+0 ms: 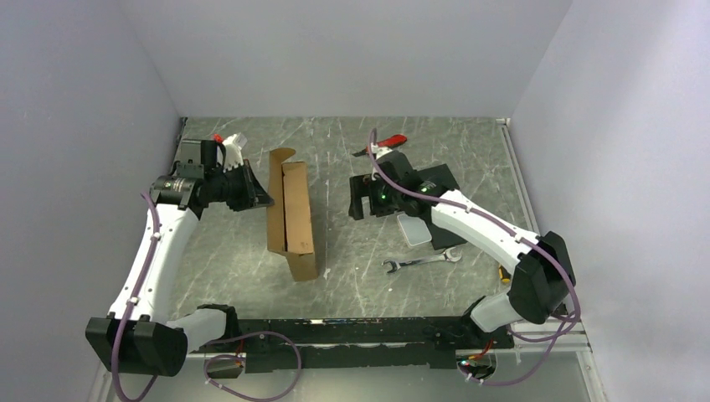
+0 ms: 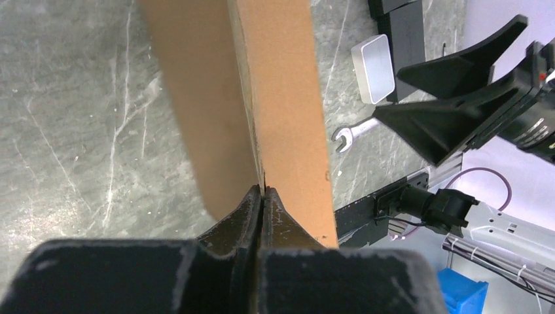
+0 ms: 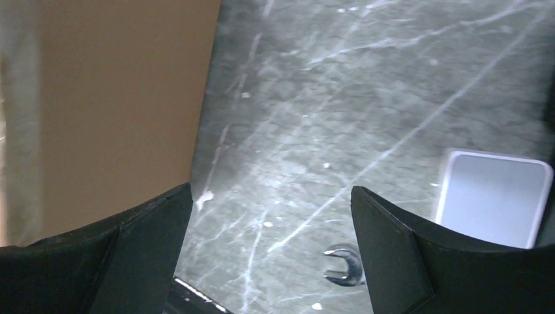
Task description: Unpack the express box
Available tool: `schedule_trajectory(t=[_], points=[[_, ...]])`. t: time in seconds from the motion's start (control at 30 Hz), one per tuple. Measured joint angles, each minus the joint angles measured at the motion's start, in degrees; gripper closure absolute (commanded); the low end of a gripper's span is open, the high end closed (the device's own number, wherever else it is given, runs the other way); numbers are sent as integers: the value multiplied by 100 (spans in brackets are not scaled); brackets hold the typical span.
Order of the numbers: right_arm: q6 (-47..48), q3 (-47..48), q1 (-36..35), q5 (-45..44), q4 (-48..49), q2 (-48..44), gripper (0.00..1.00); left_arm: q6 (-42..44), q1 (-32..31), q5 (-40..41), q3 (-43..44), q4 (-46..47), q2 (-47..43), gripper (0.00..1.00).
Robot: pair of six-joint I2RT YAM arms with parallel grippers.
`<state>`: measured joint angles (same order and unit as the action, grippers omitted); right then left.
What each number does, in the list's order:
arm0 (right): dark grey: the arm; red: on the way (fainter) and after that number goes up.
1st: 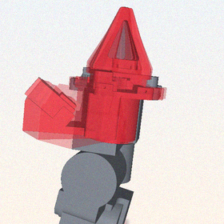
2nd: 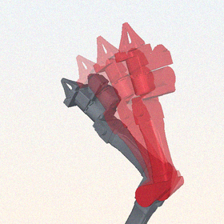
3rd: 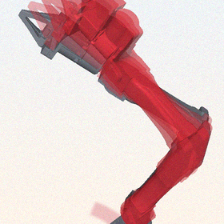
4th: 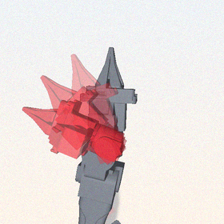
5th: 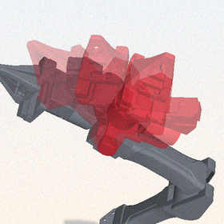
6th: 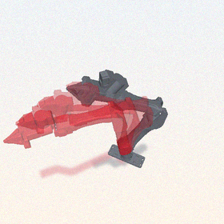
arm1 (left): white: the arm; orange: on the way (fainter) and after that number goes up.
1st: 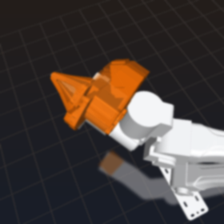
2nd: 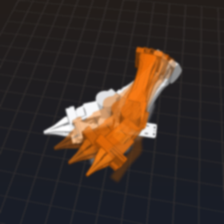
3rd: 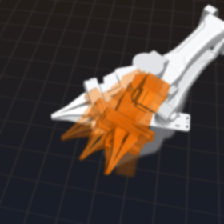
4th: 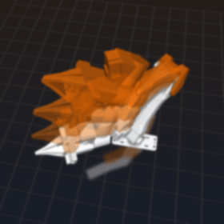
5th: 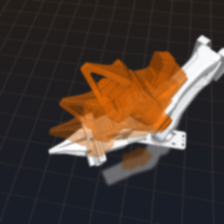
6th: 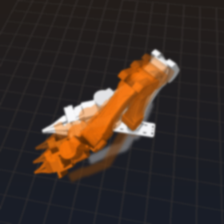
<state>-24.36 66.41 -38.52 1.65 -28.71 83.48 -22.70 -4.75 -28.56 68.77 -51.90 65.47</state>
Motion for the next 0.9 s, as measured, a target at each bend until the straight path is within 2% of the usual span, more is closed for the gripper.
schedule_trajectory(t=[0.13,0.4,0.57,0.67,0.9], points=[[-278,177,-326,92,48,52,0,48,4,-90,109,-59,4,97],[-1019,221,-365,201,498,37,0,-101,7,-538,17,125,13,98],[-1502,356,-649,136,599,31,0,-162,4,-741,-68,223,26,99],[-1709,592,-940,-149,560,68,0,-179,4,-767,-98,240,26,100],[-2490,1801,-1585,-1578,-216,684,0,-170,4,-758,-101,238,24,100]])
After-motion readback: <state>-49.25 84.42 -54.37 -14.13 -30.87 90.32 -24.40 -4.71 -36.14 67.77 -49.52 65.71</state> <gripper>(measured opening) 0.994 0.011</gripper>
